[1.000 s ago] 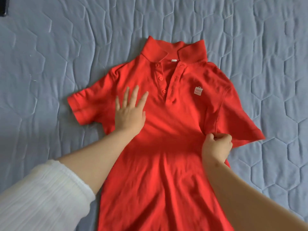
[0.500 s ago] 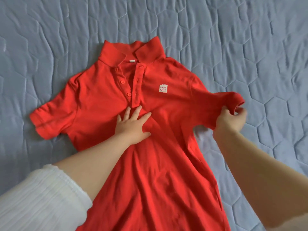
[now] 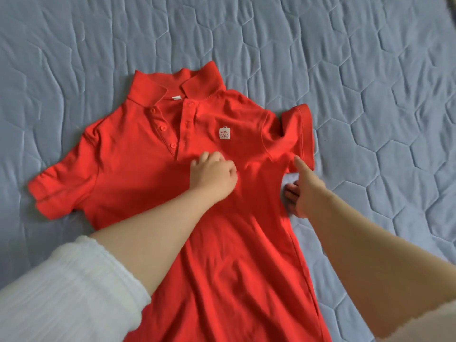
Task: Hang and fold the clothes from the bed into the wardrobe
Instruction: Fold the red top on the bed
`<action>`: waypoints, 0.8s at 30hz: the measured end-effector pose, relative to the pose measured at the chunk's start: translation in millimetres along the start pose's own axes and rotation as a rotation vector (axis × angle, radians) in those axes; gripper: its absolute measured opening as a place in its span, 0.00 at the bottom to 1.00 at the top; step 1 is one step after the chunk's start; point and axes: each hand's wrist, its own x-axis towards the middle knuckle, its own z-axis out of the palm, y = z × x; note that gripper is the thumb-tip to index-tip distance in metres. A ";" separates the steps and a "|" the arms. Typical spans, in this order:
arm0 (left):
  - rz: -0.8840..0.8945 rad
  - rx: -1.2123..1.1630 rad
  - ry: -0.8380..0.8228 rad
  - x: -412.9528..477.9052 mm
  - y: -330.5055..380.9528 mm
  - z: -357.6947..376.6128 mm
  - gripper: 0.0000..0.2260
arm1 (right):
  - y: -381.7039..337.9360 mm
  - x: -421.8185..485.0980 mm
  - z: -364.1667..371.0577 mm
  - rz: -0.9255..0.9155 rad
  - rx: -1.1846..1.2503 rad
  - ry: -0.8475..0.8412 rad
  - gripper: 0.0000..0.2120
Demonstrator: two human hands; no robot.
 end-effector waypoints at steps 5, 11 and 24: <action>0.046 -0.303 0.257 45.7 22.5 -32.7 0.18 | -6.1 1.1 10.6 -0.148 0.057 0.002 0.09; 0.269 -0.116 0.037 89.7 44.4 -36.3 0.29 | -7.0 17.7 -2.6 -0.169 0.526 0.099 0.14; 0.022 -0.266 -0.268 115.6 108.0 -48.2 0.08 | 12.6 48.1 -10.3 -0.189 0.559 -0.051 0.10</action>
